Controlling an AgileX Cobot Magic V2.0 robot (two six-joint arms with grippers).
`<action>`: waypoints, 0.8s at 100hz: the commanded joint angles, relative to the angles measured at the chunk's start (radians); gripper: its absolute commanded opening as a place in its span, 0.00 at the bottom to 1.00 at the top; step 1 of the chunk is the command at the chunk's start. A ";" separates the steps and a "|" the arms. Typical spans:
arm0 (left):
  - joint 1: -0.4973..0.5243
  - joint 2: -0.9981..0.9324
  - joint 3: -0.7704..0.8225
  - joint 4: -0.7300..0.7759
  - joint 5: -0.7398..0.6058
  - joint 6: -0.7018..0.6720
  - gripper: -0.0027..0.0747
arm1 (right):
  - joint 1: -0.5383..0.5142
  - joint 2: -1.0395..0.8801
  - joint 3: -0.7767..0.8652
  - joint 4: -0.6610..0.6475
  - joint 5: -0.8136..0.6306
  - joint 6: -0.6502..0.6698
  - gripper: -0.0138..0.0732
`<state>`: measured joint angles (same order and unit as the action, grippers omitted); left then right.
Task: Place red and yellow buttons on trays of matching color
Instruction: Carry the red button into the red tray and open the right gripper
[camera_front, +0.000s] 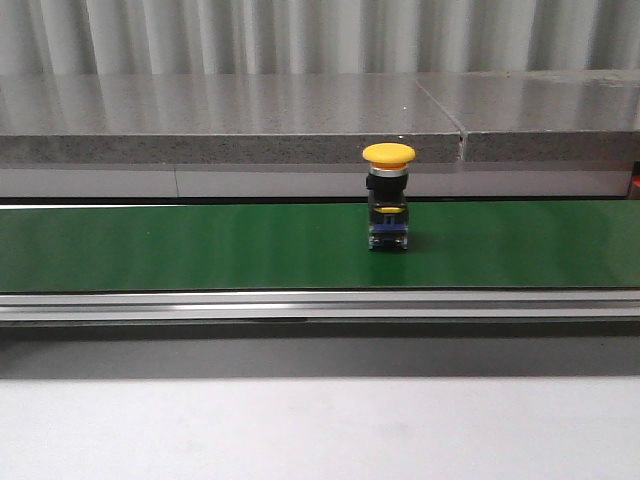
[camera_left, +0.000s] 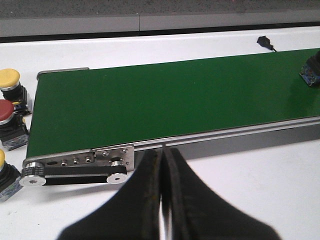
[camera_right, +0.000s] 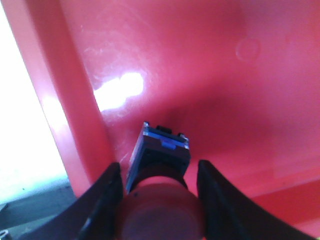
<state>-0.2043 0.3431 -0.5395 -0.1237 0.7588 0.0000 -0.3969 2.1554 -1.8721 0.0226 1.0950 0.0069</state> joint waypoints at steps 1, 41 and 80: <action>-0.008 0.010 -0.025 -0.010 -0.078 -0.006 0.01 | -0.006 -0.058 -0.033 0.002 -0.041 -0.007 0.40; -0.008 0.010 -0.025 -0.010 -0.078 -0.006 0.01 | -0.006 -0.069 -0.033 0.004 -0.053 0.006 0.78; -0.008 0.010 -0.025 -0.010 -0.078 -0.006 0.01 | 0.007 -0.237 -0.028 0.004 -0.004 0.005 0.77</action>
<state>-0.2043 0.3431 -0.5395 -0.1237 0.7588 0.0000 -0.3948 2.0245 -1.8721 0.0230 1.0860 0.0151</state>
